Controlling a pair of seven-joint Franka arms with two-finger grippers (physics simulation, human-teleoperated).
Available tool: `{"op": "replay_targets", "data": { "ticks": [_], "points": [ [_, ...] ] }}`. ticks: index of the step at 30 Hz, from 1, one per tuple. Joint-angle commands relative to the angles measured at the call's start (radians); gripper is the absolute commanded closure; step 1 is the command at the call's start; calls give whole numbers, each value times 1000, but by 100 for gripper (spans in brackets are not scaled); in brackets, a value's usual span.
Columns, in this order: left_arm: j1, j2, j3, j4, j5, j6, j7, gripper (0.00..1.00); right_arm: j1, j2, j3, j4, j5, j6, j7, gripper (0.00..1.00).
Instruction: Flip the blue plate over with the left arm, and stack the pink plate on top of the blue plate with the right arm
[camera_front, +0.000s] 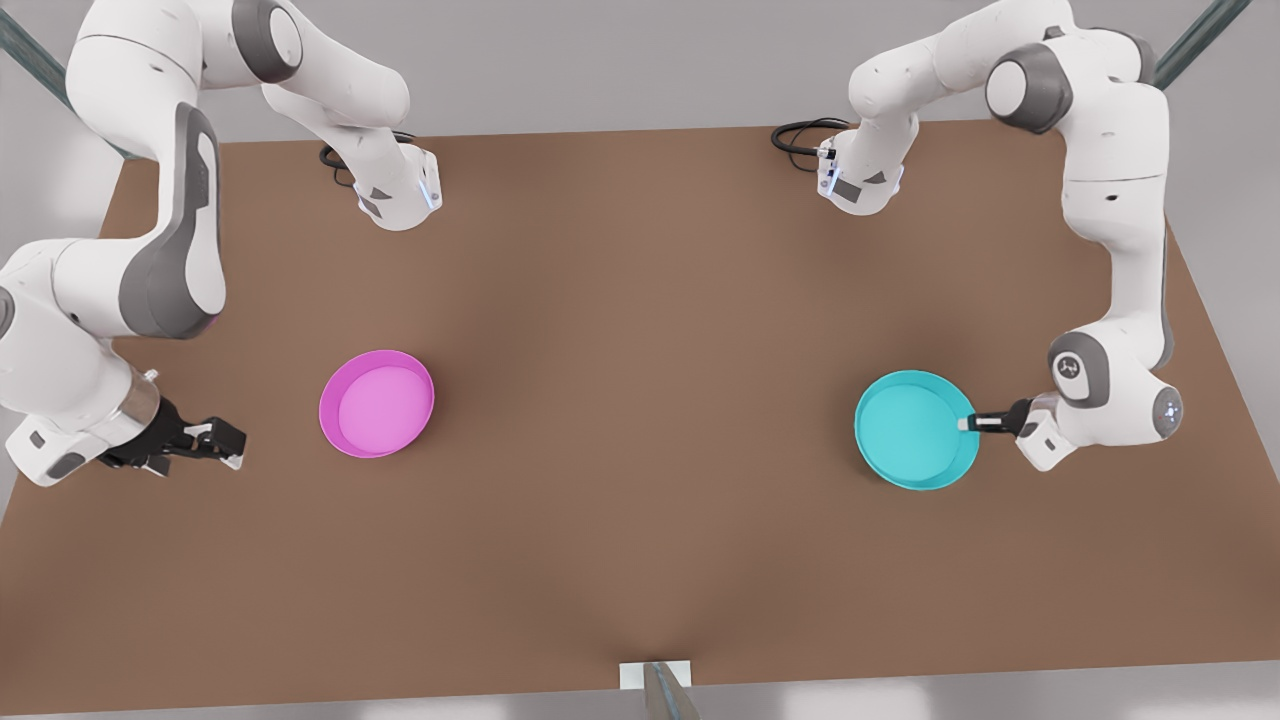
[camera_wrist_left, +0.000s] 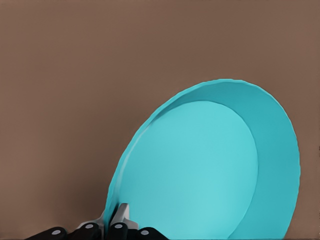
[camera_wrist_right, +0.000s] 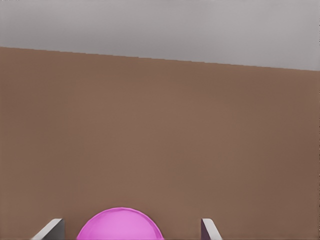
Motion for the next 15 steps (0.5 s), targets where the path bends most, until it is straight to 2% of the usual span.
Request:
{"op": "replay_targets", "data": {
  "ticks": [1, 6, 11, 15],
  "points": [
    [-3, -2, 0, 0, -76, -4, 4, 79, -1, 0, 0, -1, 2, -2, 0, 0],
    [-56, -22, -1, -11, -76, -7, 3, 79, 8, -33, 2, 0, 0, -20, 2, 0],
    [-125, -46, -3, -6, -68, -26, 1, 79, 3, -80, 3, -20, 0, -163, 14, 0],
    [-172, -98, -1, -5, 105, -38, -2, 79, 8, -79, 3, -49, -2, -155, 12, 0]
  ]
}}
